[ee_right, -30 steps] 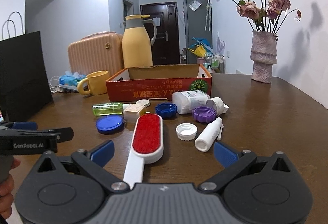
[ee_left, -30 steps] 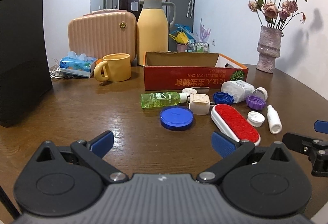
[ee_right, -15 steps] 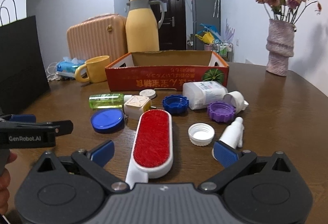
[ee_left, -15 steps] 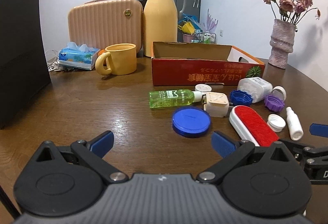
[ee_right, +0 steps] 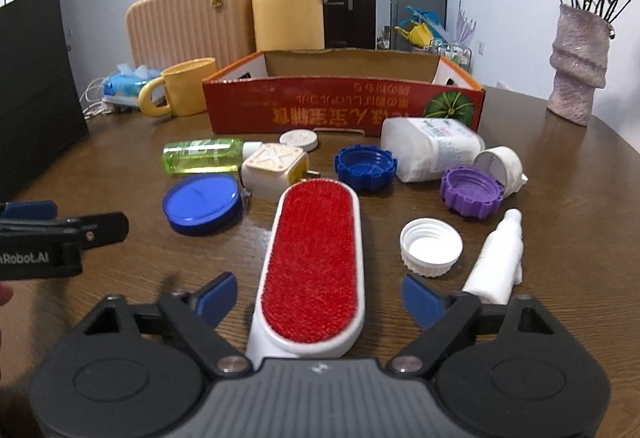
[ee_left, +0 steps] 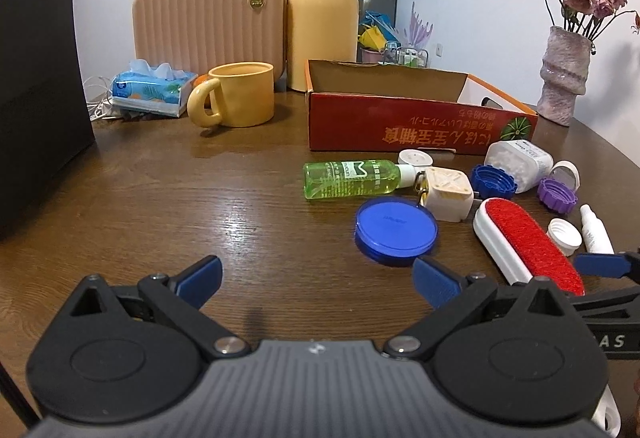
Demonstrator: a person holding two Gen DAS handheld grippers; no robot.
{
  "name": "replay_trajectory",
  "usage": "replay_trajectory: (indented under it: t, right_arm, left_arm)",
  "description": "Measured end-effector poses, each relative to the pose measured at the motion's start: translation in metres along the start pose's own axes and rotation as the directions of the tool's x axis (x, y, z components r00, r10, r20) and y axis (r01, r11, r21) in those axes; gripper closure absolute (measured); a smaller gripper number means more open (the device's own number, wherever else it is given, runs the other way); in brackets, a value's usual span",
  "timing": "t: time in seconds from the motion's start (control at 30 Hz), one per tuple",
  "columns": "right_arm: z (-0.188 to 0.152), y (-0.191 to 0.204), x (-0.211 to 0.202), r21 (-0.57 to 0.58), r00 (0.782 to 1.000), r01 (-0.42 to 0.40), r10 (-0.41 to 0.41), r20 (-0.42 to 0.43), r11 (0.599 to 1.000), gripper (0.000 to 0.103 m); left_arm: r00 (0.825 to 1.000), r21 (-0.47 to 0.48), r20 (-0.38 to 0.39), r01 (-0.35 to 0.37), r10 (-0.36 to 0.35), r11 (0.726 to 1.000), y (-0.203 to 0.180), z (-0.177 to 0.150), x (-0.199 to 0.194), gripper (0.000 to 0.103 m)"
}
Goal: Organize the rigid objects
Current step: 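Move the right tool to the red-and-white lint brush and close on it, then lift the lint brush with the right tool while the left tool grasps the blue lid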
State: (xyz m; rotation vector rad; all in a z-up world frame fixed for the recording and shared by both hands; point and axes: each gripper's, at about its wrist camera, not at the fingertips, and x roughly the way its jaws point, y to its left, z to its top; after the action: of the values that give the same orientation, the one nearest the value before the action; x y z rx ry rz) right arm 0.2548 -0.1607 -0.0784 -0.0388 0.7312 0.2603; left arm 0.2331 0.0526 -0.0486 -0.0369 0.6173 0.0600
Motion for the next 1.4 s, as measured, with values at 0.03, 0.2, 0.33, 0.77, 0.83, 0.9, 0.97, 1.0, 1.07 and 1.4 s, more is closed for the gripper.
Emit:
replay_trajectory:
  t: [0.03,0.2,0.33,0.77,0.83,0.9,0.97,1.0,1.07,1.4]
  right_arm:
    - [0.000,0.000,0.002,0.000,1.000,0.000,0.000,-0.006,1.000,0.020]
    - [0.001,0.000,0.009,-0.011,1.000,0.013,-0.013,-0.022,1.000,0.029]
    - [0.002,0.000,0.010,-0.034,1.000,0.013,-0.013,-0.024,0.999,0.034]
    - [0.001,-0.005,0.006,-0.017,0.999,-0.031,0.031,0.006,0.999,0.048]
    - [-0.001,-0.008,0.004,-0.002,0.999,-0.039,0.039,0.014,0.999,0.048]
    - [-0.001,-0.011,0.003,0.013,0.999,-0.050,0.050,0.019,0.999,0.048]
    - [-0.002,-0.014,0.000,0.023,0.998,-0.055,0.055,0.032,0.998,0.048]
    - [-0.002,-0.015,-0.002,0.028,0.997,-0.061,0.060,0.042,0.998,0.048]
    - [-0.002,-0.018,-0.006,0.034,0.996,-0.072,0.070,0.062,0.997,0.048]
    - [0.005,-0.042,-0.022,0.073,0.987,-0.088,0.077,0.142,0.993,0.048]
  left_arm:
    - [1.000,-0.002,-0.002,0.001,-0.001,1.000,0.001,0.000,0.001,0.000]
    - [1.000,-0.013,-0.016,0.009,-0.010,1.000,0.003,-0.001,0.005,0.000]
    - [1.000,-0.017,-0.020,0.012,-0.012,1.000,0.003,-0.001,0.006,0.000]
    - [1.000,-0.016,-0.023,0.010,-0.010,1.000,0.004,0.000,0.004,0.000]
    - [1.000,-0.016,-0.027,0.011,-0.012,1.000,0.004,0.000,0.003,0.000]
    - [1.000,-0.014,-0.028,0.008,-0.008,1.000,0.004,0.002,0.002,0.000]
    - [1.000,-0.010,-0.026,0.002,-0.002,1.000,0.003,0.003,0.001,0.000]
    - [1.000,-0.010,-0.026,0.001,-0.001,1.000,0.003,0.003,0.001,0.000]
    - [1.000,-0.015,-0.030,0.003,-0.004,1.000,0.002,0.005,0.001,0.000]
    - [1.000,0.010,-0.020,-0.008,0.008,1.000,-0.011,0.016,-0.001,0.000]
